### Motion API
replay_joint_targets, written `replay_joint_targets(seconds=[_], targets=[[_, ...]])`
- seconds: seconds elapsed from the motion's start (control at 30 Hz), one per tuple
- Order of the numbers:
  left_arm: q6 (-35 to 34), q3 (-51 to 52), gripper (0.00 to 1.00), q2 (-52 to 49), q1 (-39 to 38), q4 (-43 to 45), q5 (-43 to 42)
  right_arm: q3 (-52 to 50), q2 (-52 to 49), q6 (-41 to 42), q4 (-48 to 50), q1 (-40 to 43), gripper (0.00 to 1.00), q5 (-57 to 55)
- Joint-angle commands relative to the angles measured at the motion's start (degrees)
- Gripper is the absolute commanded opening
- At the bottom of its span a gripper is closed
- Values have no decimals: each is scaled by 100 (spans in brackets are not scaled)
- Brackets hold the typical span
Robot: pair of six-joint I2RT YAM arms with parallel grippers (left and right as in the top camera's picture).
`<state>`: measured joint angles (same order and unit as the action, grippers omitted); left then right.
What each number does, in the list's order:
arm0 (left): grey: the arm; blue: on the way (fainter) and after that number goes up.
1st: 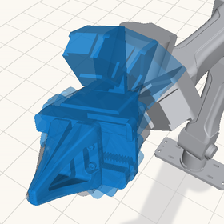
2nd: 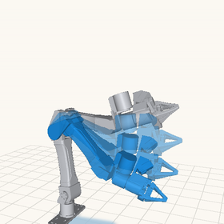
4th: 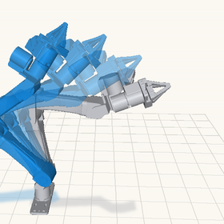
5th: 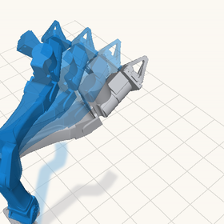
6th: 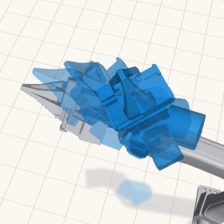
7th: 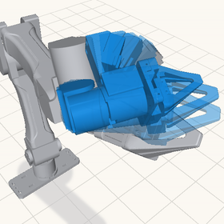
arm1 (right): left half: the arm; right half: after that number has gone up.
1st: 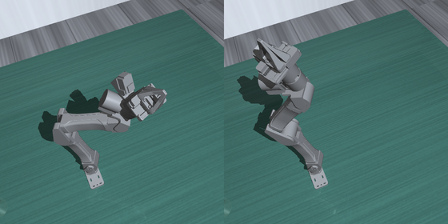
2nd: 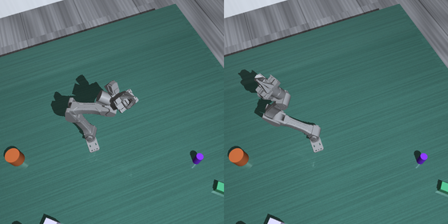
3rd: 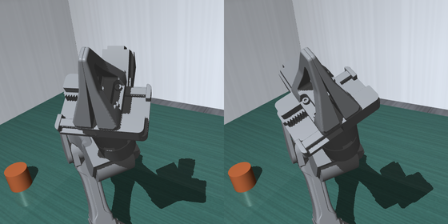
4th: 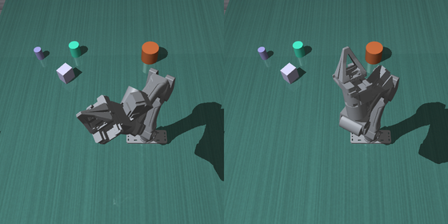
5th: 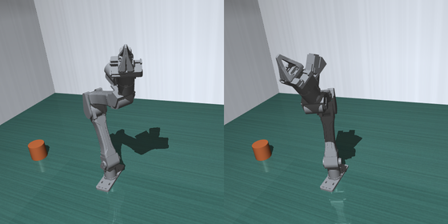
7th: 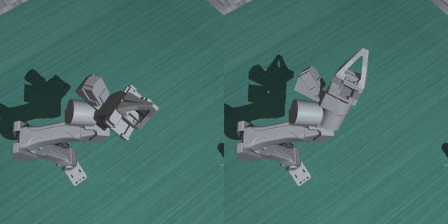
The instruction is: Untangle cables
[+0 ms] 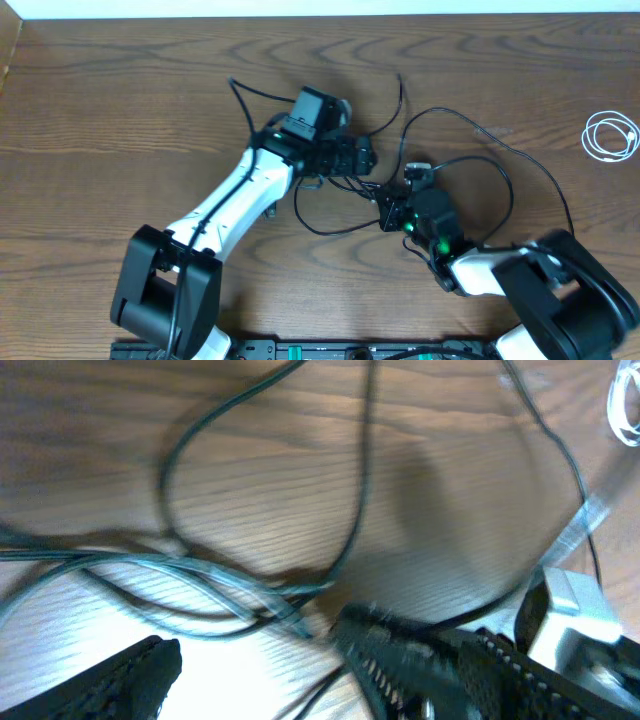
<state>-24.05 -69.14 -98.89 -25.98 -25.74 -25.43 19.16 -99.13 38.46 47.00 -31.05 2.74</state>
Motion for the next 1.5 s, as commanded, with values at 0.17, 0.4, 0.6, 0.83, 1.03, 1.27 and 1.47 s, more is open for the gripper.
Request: replay_joint_targets(seconds=[0.17, 0.4, 0.6, 0.83, 1.03, 1.27, 1.47], targets=[[175, -81, 94, -13, 481, -428, -48, -9, -289, 527, -9, 184, 5, -627], [935, 155, 89, -72, 337, -435, 715, -9, -289, 525, -11, 181, 7, -627], [1228, 155, 78, -221, 273, -511, 1565, -9, -289, 525, -31, 181, 11, -625], [1580, 160, 77, -680, 136, -501, 1565, -7, -289, 525, -48, 181, 20, -629], [1698, 160, 77, -1189, 55, -197, 1611, -7, -289, 525, -50, 181, 22, -627], [1694, 160, 33, -1447, 61, -11, 1910, -9, -289, 525, -50, 181, 24, -627], [1567, 133, 7, -1193, 61, -35, 1906, -7, -289, 522, -50, 181, 26, -629]])
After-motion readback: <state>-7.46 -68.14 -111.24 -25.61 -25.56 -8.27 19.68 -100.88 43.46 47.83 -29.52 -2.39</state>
